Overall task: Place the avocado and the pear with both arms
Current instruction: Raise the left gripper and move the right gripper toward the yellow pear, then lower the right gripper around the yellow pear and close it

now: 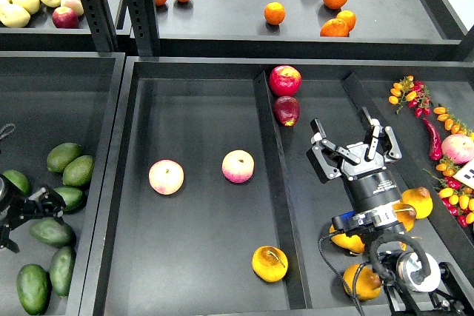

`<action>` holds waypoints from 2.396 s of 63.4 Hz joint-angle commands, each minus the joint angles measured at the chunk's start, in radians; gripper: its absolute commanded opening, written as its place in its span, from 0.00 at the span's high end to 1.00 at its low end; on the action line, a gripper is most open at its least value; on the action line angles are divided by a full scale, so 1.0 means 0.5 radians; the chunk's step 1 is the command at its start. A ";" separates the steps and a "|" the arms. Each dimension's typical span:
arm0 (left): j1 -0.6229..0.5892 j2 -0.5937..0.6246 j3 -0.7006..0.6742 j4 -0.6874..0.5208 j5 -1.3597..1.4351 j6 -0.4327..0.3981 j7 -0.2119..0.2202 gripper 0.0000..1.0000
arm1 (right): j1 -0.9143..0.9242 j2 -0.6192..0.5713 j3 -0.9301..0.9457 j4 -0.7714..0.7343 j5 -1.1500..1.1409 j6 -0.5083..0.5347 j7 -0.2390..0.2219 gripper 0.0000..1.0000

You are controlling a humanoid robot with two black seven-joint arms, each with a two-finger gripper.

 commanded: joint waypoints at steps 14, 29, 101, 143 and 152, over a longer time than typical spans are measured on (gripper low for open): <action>0.134 0.301 -0.396 0.021 -0.009 0.000 0.000 0.03 | -0.015 0.000 -0.101 -0.006 -0.003 0.000 0.000 0.00; 0.324 0.436 -0.648 -0.006 -0.365 0.000 0.000 0.02 | -0.018 0.000 -0.120 -0.006 -0.003 -0.003 -0.003 0.00; 2.002 -0.257 -3.001 -0.313 -1.304 0.000 0.000 0.02 | 0.101 -0.610 -0.439 0.003 -0.003 -0.031 -0.101 0.00; 2.680 -1.350 -3.955 -0.393 -0.954 0.000 0.000 0.01 | 0.834 -1.095 -1.420 -0.009 -0.003 -0.267 -0.371 0.00; 2.748 -1.537 -4.028 -0.399 -0.742 0.000 0.000 0.01 | 1.009 -1.123 -1.623 -0.046 -0.043 -0.331 -0.416 0.00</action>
